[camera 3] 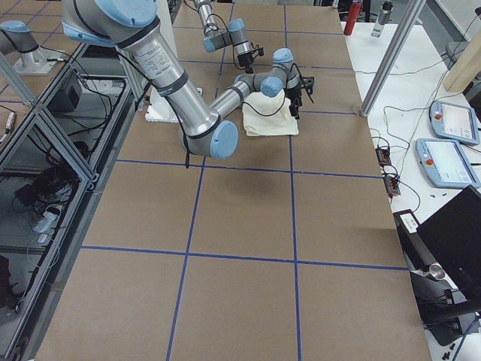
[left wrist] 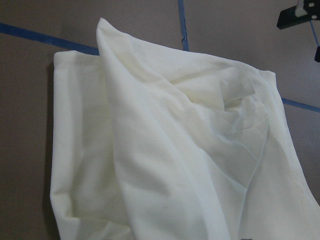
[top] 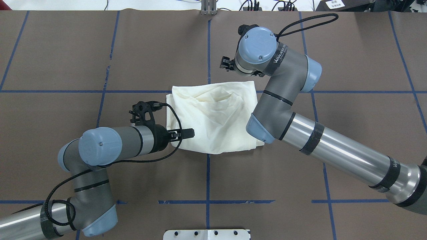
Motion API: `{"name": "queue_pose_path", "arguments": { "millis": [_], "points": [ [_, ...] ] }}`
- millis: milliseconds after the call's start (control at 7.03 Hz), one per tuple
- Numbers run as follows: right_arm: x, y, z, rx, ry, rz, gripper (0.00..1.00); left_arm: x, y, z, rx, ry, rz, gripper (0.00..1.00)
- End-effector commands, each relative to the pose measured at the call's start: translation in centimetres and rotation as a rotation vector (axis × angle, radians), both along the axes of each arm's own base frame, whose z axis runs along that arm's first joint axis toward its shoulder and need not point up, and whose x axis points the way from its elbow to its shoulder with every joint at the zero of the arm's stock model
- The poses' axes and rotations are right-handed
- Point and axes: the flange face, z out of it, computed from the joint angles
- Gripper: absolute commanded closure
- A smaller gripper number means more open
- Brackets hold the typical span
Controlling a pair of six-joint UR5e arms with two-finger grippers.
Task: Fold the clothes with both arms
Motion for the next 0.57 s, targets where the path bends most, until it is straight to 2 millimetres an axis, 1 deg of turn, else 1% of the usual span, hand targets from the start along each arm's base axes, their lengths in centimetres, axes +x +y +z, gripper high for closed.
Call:
{"name": "queue_pose_path", "arguments": {
  "millis": [0,142,285,427],
  "points": [
    [0.0,0.0,0.0,0.001,0.000,0.001,0.08,0.4,0.7,0.0,-0.012,0.004,0.000,0.42],
    [0.0,0.0,0.0,0.002,0.001,0.002,0.08,0.6,1.5,1.3,-0.034,-0.008,0.005,0.50],
    [0.0,0.0,0.1,0.001,0.002,0.002,0.08,0.6,1.9,1.3,-0.035,-0.007,0.011,0.59],
    [0.1,0.0,0.4,-0.001,0.004,0.002,0.08,1.1,2.6,1.5,-0.036,-0.010,0.024,0.70]
  ]
}}
